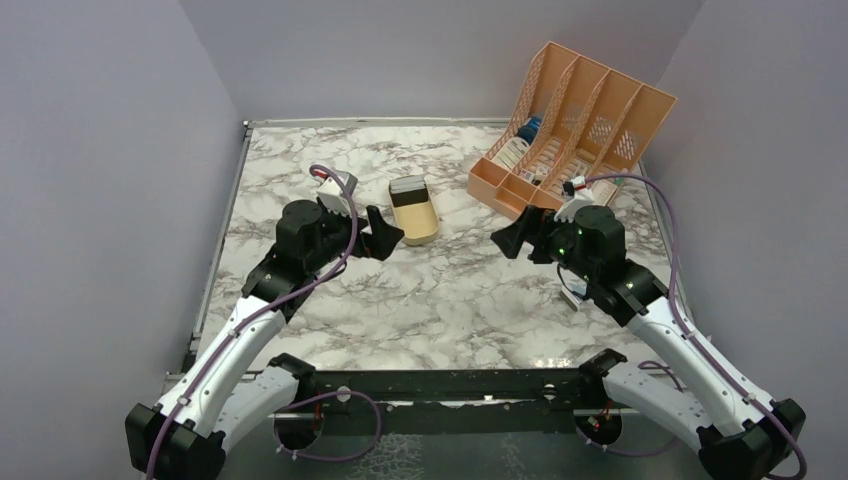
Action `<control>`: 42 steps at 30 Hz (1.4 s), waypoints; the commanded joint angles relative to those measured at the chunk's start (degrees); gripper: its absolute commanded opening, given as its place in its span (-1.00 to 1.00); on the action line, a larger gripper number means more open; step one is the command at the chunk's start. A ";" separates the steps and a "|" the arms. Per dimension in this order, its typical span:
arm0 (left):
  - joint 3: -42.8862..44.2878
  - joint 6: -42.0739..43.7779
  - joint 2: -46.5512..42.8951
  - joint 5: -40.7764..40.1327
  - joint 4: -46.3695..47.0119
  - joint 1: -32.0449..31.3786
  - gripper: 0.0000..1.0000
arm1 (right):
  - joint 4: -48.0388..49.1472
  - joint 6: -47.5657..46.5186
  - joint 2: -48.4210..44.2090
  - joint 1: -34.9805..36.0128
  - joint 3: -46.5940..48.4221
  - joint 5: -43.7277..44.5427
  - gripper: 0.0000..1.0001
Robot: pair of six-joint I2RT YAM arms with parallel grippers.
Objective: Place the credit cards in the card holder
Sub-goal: Move the card holder to the center of the board.
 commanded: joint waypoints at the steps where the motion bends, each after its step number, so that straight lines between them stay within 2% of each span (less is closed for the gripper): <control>1: -0.11 1.10 -0.67 0.17 1.19 0.15 0.98 | -0.15 0.04 -0.49 -0.34 1.60 2.40 1.00; 4: -0.11 0.53 -1.01 -5.07 0.51 0.17 0.98 | -0.16 0.21 -0.14 -0.36 1.73 2.31 1.00; 8: 0.79 -0.74 -0.90 -17.02 -1.86 0.13 0.98 | 0.43 0.48 0.40 -0.31 1.42 1.58 1.00; 12: 1.80 -1.00 0.03 -24.04 -2.69 0.09 0.98 | 0.84 0.43 1.10 -0.35 1.02 0.86 1.00; 18: 5.56 -5.15 8.78 -37.70 -9.77 1.89 0.91 | 1.33 -0.71 1.65 -0.38 1.16 -1.11 1.00; 21: 7.55 -8.18 13.23 -38.93 -12.65 5.97 0.87 | 1.88 -1.61 1.45 -0.31 1.06 -1.82 1.00; 25: 6.81 -15.70 16.55 -37.06 -12.61 13.45 0.77 | 1.59 -2.65 1.33 -0.30 1.34 -1.88 1.00; 28: 6.04 -20.02 18.90 -37.11 -12.46 16.67 0.72 | 0.78 -2.77 1.32 -0.30 1.66 -1.43 1.00; 35: 4.28 -25.28 25.43 -34.78 -12.62 22.49 0.71 | -0.13 -2.41 0.19 -0.31 1.00 -0.72 1.00; 42: 2.48 -29.69 30.22 -34.81 -11.59 23.81 0.71 | -0.35 -2.85 -0.38 -0.33 0.76 -0.28 1.00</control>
